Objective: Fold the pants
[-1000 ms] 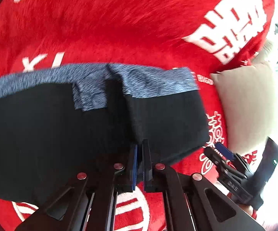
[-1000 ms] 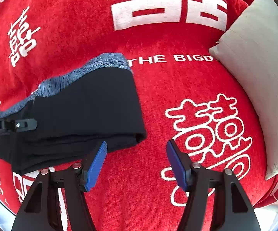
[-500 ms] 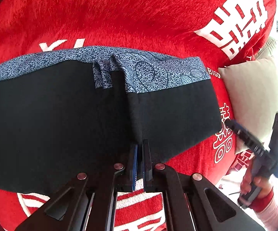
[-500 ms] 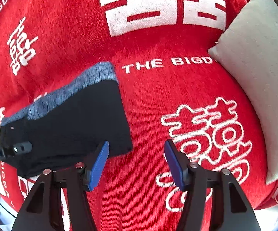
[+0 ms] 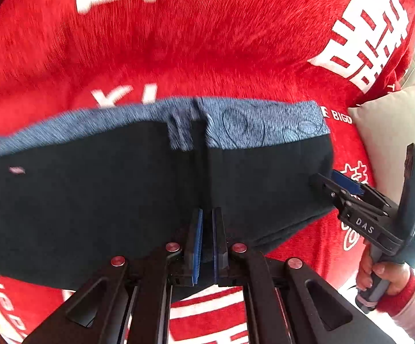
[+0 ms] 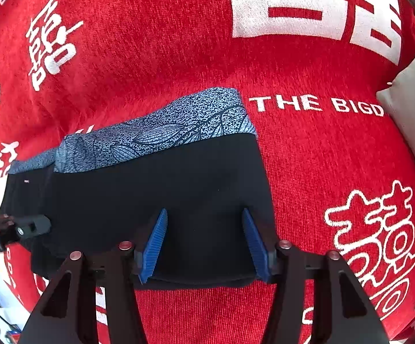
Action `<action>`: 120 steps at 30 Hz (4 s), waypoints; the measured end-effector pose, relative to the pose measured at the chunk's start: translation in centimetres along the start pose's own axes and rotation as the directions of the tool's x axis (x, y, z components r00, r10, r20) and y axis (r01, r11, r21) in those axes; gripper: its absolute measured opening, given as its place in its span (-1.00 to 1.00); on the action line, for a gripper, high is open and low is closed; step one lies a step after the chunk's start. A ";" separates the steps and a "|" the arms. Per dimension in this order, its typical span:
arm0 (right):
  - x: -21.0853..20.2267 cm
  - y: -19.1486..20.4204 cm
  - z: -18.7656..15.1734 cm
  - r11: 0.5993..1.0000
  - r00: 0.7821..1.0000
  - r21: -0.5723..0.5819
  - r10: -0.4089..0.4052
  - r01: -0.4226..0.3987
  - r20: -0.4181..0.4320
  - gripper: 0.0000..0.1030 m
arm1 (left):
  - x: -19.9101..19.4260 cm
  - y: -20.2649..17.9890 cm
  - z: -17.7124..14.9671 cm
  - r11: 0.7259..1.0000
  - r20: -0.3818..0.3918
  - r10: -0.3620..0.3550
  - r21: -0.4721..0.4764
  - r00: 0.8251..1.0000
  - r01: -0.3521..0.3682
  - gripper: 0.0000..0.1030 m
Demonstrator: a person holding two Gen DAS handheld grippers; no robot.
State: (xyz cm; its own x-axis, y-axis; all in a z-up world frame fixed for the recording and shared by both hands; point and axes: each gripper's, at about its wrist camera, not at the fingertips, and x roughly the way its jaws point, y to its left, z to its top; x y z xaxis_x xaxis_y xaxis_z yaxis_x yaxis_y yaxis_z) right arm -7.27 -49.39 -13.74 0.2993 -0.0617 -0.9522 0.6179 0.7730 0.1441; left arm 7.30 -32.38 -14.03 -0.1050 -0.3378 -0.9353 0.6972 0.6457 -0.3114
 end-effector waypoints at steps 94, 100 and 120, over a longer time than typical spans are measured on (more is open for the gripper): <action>1.5 5.5 -0.2 0.976 0.984 -0.169 -0.151 0.134 -0.094 0.58 | -1.4 1.7 -5.5 0.935 -0.005 0.288 -0.216 0.958 -0.282 0.57; 1.3 6.9 -0.6 0.968 0.972 -0.162 -0.211 0.193 -0.103 0.58 | -2.4 4.3 -6.4 0.929 -0.002 0.263 -0.269 0.965 -0.253 0.57; 4.4 16.3 -2.6 0.958 0.980 -0.286 -0.055 -0.002 -0.191 0.62 | -7.8 20.2 -11.9 0.832 0.240 0.162 -0.555 0.957 -0.001 0.57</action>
State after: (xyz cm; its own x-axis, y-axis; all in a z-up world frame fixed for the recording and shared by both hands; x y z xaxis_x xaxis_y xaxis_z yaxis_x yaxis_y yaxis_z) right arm 2.20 -35.46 -16.26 0.1207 0.0172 -0.9925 0.3835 0.9214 0.0626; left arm 13.72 -8.59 -15.06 0.1824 -0.3835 -0.9054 0.1868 0.9176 -0.3510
